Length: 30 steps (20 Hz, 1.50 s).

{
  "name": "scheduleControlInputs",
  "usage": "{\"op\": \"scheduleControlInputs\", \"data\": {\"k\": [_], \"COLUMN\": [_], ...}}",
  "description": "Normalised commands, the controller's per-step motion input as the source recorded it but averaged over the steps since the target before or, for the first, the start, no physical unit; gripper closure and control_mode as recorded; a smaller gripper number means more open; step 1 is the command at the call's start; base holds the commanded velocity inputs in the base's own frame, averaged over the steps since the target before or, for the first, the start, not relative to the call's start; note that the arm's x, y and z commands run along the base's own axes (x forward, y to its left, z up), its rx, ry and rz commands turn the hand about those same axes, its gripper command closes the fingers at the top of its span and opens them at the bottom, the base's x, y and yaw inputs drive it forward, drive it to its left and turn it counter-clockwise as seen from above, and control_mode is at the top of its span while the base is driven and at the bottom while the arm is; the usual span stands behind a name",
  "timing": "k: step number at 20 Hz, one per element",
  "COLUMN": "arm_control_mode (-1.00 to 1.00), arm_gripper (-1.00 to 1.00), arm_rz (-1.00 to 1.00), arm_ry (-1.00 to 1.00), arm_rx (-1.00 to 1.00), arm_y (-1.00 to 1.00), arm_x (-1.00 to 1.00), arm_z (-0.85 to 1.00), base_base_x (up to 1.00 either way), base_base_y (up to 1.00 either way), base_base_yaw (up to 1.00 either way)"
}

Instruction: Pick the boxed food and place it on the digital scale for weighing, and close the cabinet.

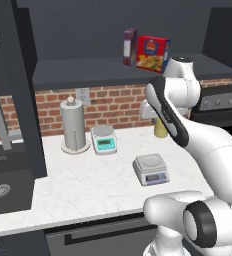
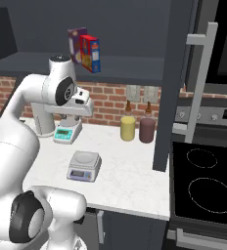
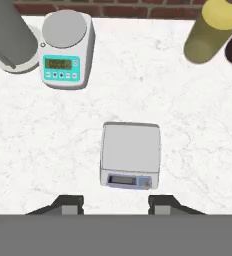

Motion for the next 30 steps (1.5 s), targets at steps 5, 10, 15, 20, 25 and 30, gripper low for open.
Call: {"op": "scheduleControlInputs", "data": {"k": [5, 10, 15, 20, 25, 30], "arm_control_mode": [-1.00, -1.00, -1.00, -1.00, -1.00, -1.00], "arm_gripper": [-1.00, -1.00, -1.00, -1.00, -1.00, -1.00], "arm_rz": [0.00, 0.01, 0.00, 0.00, 0.00, 0.00], "arm_ry": [-0.29, -0.56, -0.39, -0.14, 0.00, 0.01], "arm_rx": [0.02, 0.06, 0.02, 0.02, 0.00, 0.00], "arm_y": [-0.13, -0.30, -0.26, -0.32, -0.15, -0.05], "arm_x": [-0.31, -0.57, -0.31, -0.09, 0.12, 0.43], "arm_z": [0.11, 0.57, 0.89, 0.95, 0.90, 0.27], "base_base_x": [0.00, 0.00, 0.00, 0.00, 0.00, 0.00], "base_base_y": [0.00, 0.00, 0.00, 0.00, 0.00, 0.00], "base_base_yaw": [0.00, 0.00, 0.00, 0.00, 0.00, 0.00]}}
